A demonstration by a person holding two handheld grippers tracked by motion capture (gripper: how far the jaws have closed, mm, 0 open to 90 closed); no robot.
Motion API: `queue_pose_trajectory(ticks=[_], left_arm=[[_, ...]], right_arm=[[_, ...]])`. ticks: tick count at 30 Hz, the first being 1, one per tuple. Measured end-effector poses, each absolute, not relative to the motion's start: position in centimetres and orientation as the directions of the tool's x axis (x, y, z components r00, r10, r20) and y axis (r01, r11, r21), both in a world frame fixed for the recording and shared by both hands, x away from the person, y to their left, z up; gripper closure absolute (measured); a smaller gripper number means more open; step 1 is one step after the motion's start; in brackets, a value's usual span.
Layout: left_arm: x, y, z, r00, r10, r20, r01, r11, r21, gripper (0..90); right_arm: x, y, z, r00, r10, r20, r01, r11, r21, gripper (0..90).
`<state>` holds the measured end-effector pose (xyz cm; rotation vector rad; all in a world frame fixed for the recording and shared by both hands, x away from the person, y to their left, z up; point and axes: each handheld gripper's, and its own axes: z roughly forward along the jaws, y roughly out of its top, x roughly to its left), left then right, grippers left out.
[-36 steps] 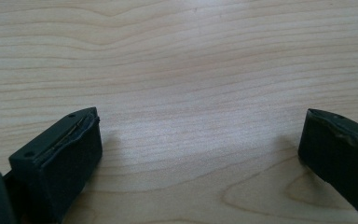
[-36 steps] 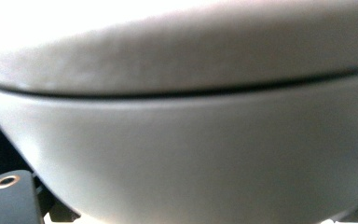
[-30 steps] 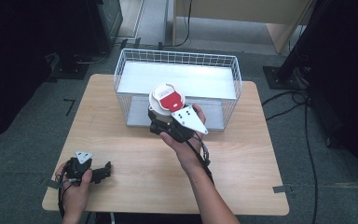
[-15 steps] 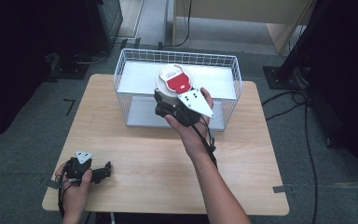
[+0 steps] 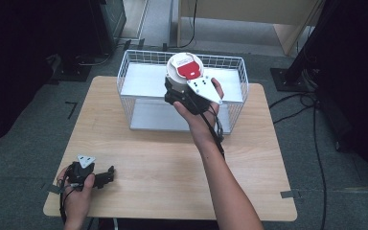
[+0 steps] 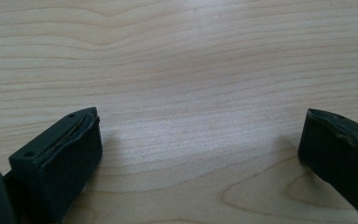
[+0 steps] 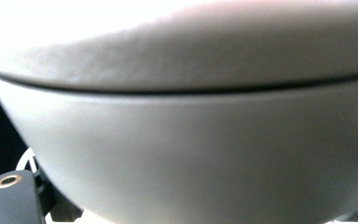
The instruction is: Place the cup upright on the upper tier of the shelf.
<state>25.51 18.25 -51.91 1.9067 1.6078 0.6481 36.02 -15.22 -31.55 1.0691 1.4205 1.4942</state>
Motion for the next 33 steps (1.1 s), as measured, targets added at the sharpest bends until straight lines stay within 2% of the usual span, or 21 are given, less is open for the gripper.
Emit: queue_pose_trajectory(ticks=[25, 33], left_arm=[[25.5, 18.2, -51.9, 0.164, 0.987, 0.008, 0.715, -0.124, 0.688, 0.0], [25.5, 18.2, -51.9, 0.164, 0.986, 0.007, 0.716, -0.124, 0.687, 0.0]], right_arm=[[42.7, -15.3, -31.6, -0.220, 0.973, 0.067, 0.088, -0.049, 0.995, 10.4], [43.6, -15.3, -31.5, -0.210, 0.975, 0.073, 0.093, -0.055, 0.994, 10.4]])
